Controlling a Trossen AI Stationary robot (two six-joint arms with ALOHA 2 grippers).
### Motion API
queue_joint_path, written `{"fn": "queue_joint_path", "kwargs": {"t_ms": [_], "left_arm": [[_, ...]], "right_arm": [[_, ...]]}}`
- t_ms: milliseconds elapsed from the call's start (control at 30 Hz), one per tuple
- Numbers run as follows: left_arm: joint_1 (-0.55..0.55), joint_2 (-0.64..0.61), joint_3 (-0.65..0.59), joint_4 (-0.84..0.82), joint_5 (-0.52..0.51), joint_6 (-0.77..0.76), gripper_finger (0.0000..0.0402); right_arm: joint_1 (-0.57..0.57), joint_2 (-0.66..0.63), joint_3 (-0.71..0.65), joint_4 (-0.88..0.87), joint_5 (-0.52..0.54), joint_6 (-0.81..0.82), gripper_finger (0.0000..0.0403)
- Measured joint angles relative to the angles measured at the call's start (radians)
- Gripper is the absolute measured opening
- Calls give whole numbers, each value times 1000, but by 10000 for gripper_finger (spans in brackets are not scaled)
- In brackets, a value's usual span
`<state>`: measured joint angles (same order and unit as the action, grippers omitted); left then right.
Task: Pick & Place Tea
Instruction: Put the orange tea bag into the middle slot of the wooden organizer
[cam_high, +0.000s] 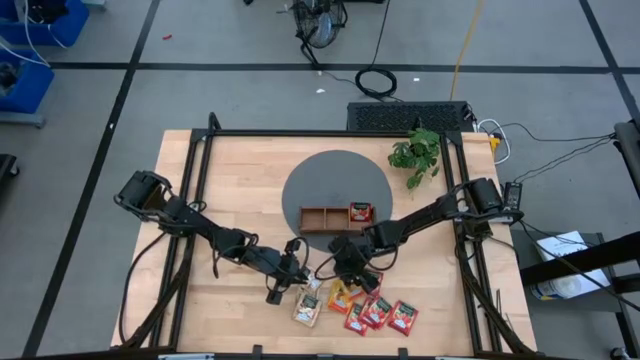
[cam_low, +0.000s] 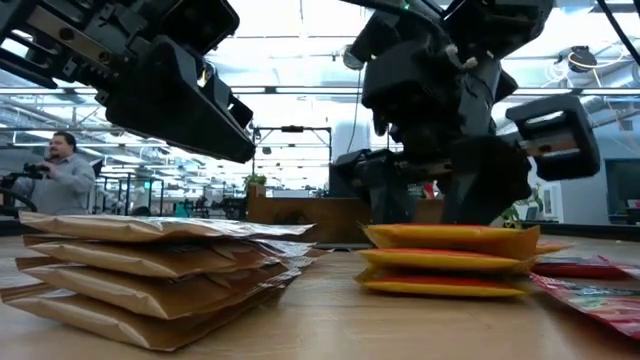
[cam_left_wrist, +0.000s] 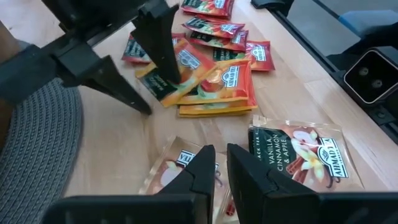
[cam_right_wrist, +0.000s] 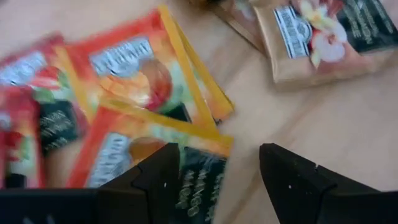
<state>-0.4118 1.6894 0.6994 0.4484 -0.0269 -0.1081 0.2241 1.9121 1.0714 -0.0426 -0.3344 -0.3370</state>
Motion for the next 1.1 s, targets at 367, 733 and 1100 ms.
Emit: {"fn": "queue_joint_path", "kwargs": {"t_ms": [367,733,1100], "left_arm": [[-1,0,56,3,0,-3,46],[-16,136,249,-97,0,-34,46],[62,332,546,-333,8,-110,47]], "right_arm": [[19,-140,0,-14,29,112,205],[293,-158,-57,14,448,210,111],[407,-159,-171,136,570,349,14]]}}
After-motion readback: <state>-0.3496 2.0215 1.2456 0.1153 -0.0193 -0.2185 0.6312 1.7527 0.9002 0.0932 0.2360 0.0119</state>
